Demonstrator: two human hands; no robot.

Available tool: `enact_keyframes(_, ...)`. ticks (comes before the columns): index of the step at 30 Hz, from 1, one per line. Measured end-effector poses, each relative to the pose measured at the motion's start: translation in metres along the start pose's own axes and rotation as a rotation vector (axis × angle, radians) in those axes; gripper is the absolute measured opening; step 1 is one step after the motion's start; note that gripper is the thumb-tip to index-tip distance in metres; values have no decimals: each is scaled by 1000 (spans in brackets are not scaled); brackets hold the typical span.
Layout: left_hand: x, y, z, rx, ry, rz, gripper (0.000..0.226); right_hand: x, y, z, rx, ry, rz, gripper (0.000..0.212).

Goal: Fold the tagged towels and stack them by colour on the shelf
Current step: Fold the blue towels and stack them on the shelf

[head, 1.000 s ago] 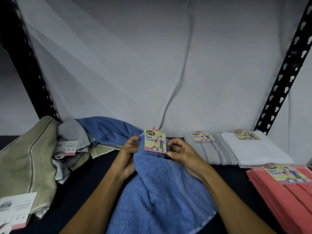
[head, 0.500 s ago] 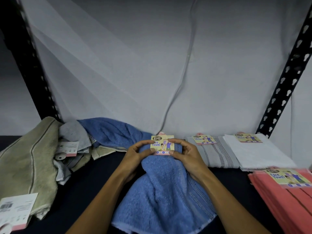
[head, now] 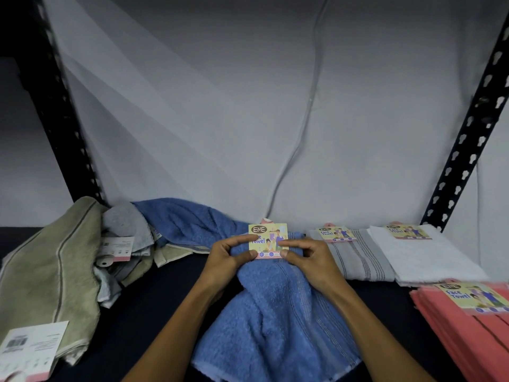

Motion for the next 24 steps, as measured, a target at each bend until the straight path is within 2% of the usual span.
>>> enact_keyframes(6,4,10,-2,-33,-31,-38,31,0,-12,5,86,77,72,23)
enact_keyframes(10,0,30,-3,-41,-36,-98,31,-5,-29,7,91,58,124,25)
enact_keyframes(18,-10,102,-11,-49,-91,-237,29,-20,-110,16,204,4,268,17)
enact_keyframes(24,-14,169,-27,-40,-90,-406,28,-29,-178,25,159,-26,386,16)
Point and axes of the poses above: each hand's wrist, its own x-axis away from the middle knuckle, its own z-axis out of the back of the hand, y = z × x, the point moved 2 cm from there along -x, towards the middle knuckle, and after that the axes turned 3 degrees about -z, right-handed, at the moved point
